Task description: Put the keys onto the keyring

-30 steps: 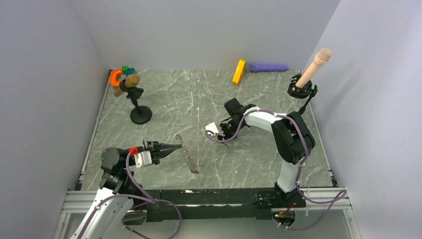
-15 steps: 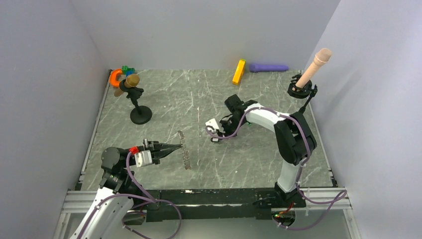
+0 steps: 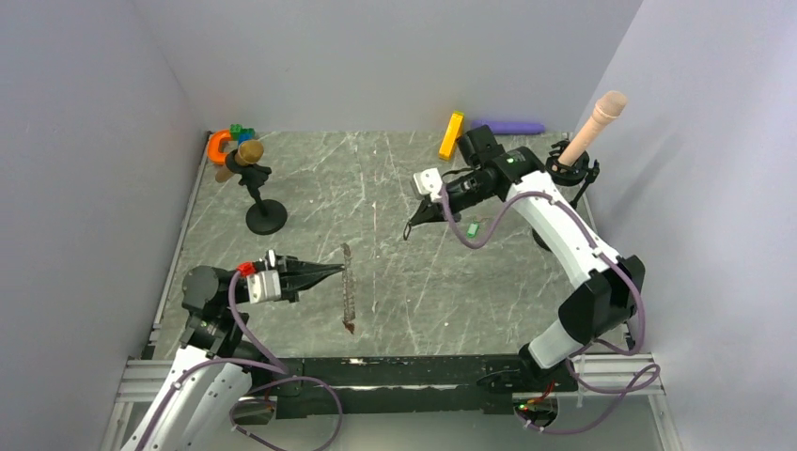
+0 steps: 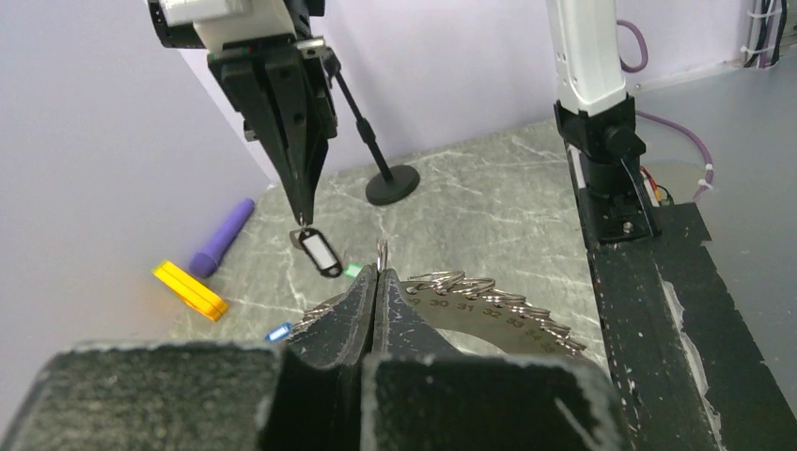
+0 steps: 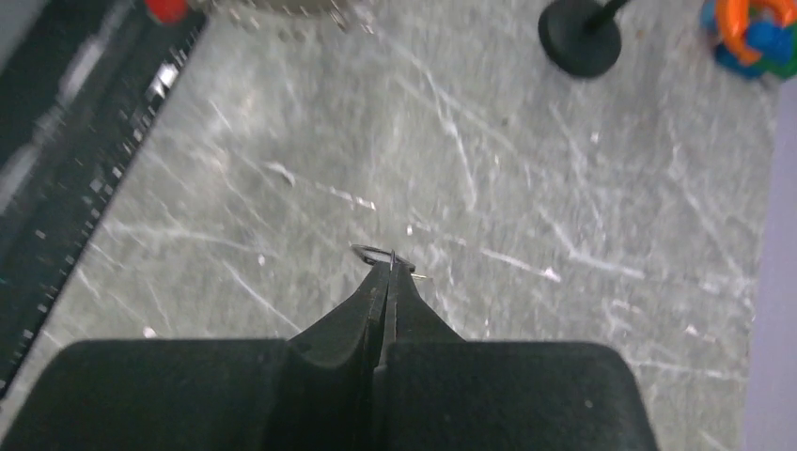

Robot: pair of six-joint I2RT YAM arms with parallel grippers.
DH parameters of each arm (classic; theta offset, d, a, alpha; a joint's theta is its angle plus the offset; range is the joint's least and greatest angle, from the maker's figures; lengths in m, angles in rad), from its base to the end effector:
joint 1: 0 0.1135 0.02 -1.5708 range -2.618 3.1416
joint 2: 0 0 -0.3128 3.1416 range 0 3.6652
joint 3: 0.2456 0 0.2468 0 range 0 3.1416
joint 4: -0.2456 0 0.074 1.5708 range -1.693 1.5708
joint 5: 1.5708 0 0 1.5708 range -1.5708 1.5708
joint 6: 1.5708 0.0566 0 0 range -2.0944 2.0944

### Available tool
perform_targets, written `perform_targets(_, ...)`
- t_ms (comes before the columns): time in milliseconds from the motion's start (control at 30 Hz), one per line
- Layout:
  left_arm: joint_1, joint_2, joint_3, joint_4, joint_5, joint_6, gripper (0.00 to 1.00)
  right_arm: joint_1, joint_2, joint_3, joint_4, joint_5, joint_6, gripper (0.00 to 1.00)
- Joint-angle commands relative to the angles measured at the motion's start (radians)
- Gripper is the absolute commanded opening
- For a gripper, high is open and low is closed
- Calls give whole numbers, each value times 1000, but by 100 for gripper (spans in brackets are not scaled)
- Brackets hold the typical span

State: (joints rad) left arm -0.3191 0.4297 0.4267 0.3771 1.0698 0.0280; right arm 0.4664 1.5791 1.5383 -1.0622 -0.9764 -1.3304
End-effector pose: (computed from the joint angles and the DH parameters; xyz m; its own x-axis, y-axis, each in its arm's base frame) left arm 0.0503 -0.0689 0.3401 0.3728 -0.1090 -0.9215 0.9158 0.2031 0.3465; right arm 0.2575 0.1821 0.3821 0.3788 -0.4182 -0.8256 -0.9137 -0.3107 -0.2619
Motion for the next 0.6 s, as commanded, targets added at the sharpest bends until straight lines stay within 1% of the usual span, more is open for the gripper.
perform_targets(0,3,20,104,2,27,-21,0,-8,-46,135,-206,-240,14,0)
perform_targets(133,2,49,142,21,29,-84,0,-16,-68,203,-252,-378,74,0)
perform_targets(300,-10,79,148,92,27,-119,0,-16,-117,225,-185,-466,253,0)
perform_targets(433,-31,114,148,147,28,-127,0,-14,-143,220,-113,-442,398,0)
perform_targets(567,-54,165,127,251,23,-152,0,20,-153,194,-51,-336,499,0)
